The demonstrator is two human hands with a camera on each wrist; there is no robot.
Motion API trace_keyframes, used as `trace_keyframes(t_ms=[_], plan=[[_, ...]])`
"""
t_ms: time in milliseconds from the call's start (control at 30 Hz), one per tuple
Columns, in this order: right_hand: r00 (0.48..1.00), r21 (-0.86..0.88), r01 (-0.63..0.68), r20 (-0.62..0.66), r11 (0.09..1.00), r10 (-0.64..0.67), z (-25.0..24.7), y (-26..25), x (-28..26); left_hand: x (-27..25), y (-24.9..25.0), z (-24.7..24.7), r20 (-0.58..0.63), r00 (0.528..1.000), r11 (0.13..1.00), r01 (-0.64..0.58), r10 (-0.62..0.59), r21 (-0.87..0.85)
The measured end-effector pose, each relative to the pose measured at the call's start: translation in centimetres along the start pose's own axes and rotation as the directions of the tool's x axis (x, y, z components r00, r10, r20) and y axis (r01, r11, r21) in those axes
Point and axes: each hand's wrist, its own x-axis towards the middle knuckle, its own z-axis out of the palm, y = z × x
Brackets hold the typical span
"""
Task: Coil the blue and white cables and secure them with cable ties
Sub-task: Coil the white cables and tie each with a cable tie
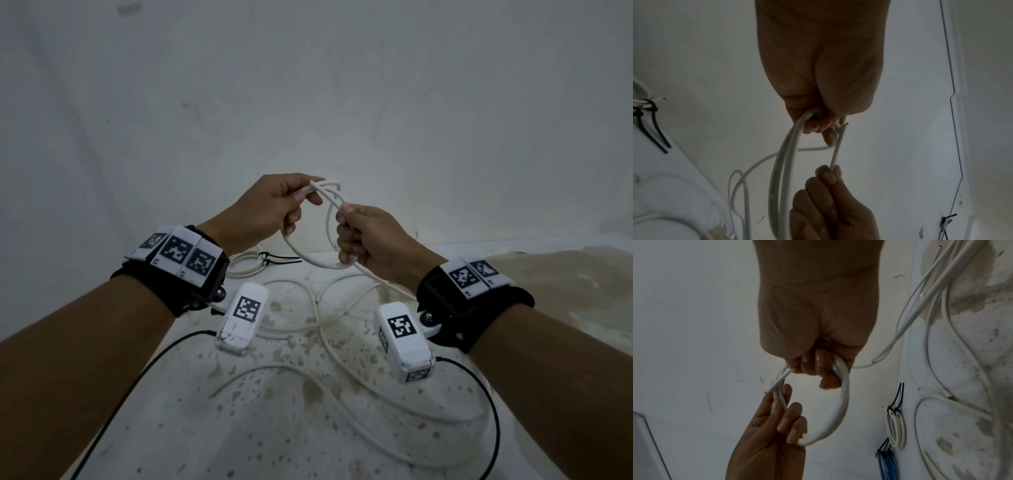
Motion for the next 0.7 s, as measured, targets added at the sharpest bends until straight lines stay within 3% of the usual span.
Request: trace_keyframes(t_ms=[167,267,367,600,700], plan=[[0.995,-0.05,0.046,-0.089,0.998,-0.05,0.7,-0.5,0.8,0.6,1.7,-0.8,0.031,1.0,0.991,-0.002,-0.003,0.133],[0.991,-0.055,0.089,-0.095,0.994,-0.094,1.7,-1.1,1.2,0.6,2.6,-0.3,-0.057,0.985,0.943,-0.141,0.165,0.301],[0.989,-0.08,0.116,-0.08,0.99,-0.122,2.3,-1.7,1.0,0.7,2.6,-0.2,-0.176,0.949,0.935,-0.205,0.263,0.29],[0.99,-0.074,0.14,-0.01,0.987,-0.141,2.5,-1.6,0.4,0.6,1.6,0.1,-0.298,0.927,0.956,-0.157,0.23,0.249],[0.983,-0.193,0.113,-0.123,0.975,-0.138,2.4,-1.9,0.4,0.4,1.2,0.1,-0.316,0.922,0.949,-0.131,0.223,0.285]])
